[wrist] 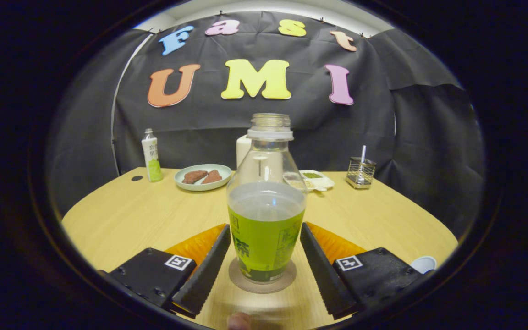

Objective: Take the bottle from table, then pour the juice into the cup, finally place the bottle on the coaster

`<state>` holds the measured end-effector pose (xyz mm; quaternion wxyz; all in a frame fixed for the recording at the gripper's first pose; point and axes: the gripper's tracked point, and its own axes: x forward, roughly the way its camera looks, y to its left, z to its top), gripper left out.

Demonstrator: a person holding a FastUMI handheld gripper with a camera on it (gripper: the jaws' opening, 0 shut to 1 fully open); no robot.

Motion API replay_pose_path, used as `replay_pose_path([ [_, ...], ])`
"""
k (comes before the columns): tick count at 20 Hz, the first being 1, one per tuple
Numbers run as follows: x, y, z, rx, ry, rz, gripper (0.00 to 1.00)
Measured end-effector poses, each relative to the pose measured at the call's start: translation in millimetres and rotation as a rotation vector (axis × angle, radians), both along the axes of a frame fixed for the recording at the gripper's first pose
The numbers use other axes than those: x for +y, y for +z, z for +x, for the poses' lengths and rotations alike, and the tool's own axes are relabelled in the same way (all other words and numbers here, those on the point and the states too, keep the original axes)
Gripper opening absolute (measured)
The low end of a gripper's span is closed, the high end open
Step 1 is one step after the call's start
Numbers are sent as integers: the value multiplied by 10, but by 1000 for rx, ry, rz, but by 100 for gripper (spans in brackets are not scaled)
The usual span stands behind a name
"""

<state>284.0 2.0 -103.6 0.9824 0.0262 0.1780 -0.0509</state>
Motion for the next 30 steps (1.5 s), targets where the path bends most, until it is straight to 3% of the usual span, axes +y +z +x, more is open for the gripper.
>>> replay_pose_path([
  [8, 9, 199, -255, -50, 29, -10, 99],
  [15, -103, 721, -988, -158, -22, -80, 99],
  [22, 160, 1353, -1737, -295, 25, -79, 99],
  [30, 409, 1334, -2430, -339, 73, -49, 99],
])
